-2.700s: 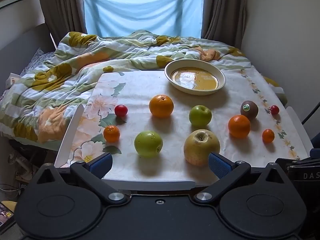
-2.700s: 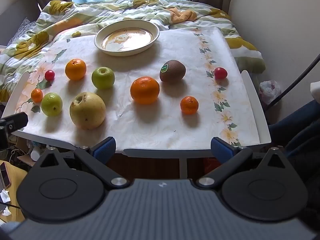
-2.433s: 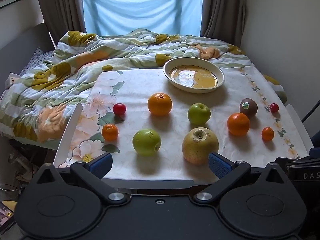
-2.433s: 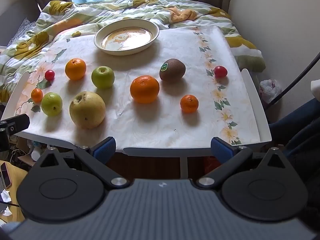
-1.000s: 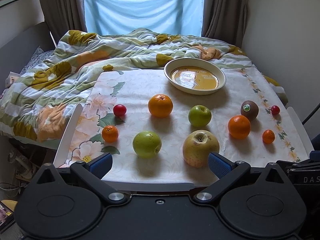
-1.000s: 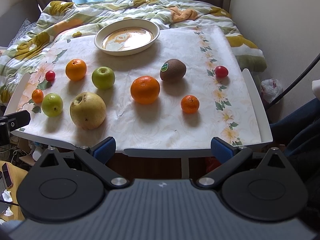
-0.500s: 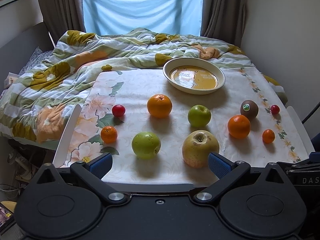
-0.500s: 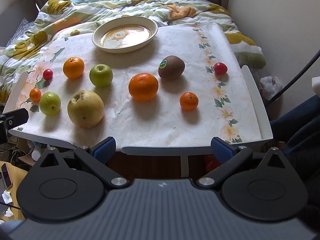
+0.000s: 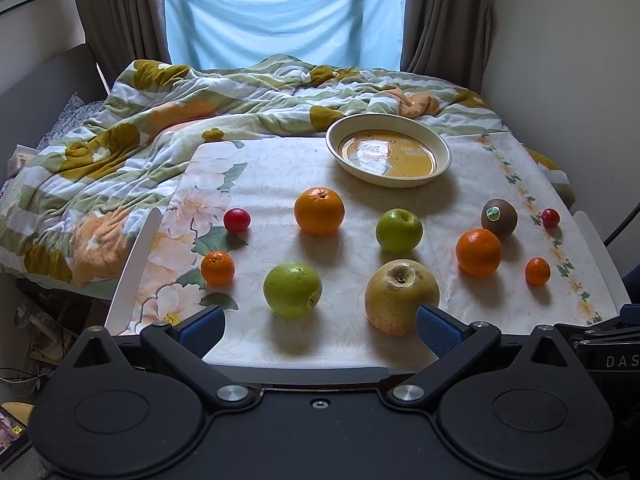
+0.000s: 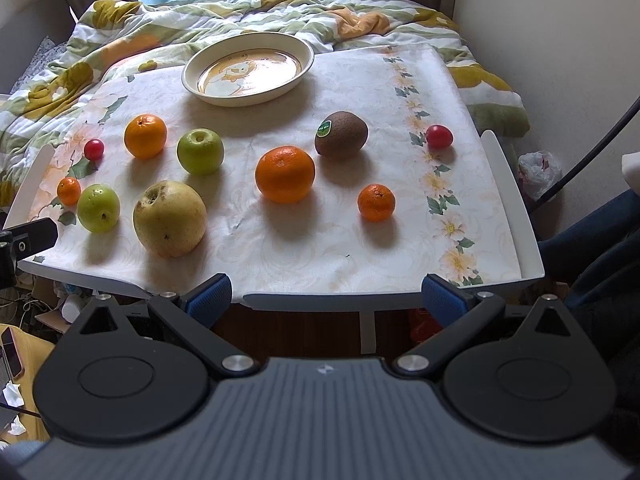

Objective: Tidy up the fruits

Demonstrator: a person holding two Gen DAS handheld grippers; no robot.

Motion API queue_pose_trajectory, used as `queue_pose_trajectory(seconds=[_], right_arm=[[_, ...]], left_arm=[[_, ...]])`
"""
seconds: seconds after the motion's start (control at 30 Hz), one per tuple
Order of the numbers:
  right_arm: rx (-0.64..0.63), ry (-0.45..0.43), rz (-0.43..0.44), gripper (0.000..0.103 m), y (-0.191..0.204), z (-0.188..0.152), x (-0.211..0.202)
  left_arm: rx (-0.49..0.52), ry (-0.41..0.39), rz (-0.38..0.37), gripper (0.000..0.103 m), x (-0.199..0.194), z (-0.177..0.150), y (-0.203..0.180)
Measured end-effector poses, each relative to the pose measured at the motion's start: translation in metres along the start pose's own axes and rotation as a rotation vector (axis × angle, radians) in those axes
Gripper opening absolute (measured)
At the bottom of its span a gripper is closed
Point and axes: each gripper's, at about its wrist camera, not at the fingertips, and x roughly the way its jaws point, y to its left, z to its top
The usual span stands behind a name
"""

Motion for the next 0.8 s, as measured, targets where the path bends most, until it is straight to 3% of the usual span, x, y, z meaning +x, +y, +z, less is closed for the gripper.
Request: queue_pose_trajectory(seconds=[0.53, 0.8], right_arm=[[0.000, -0.010, 0.003, 0.103, 0.003, -0.002, -0.005], [-0.021, -0.017, 0.008, 0.103, 0.009, 0.005, -0.018]], left_arm=[[-0.004, -0.008, 0.002, 0.103, -0.006, 0.004, 0.006], [0.046, -0.037, -0.033, 0.103, -0.009, 0.016, 0.002]])
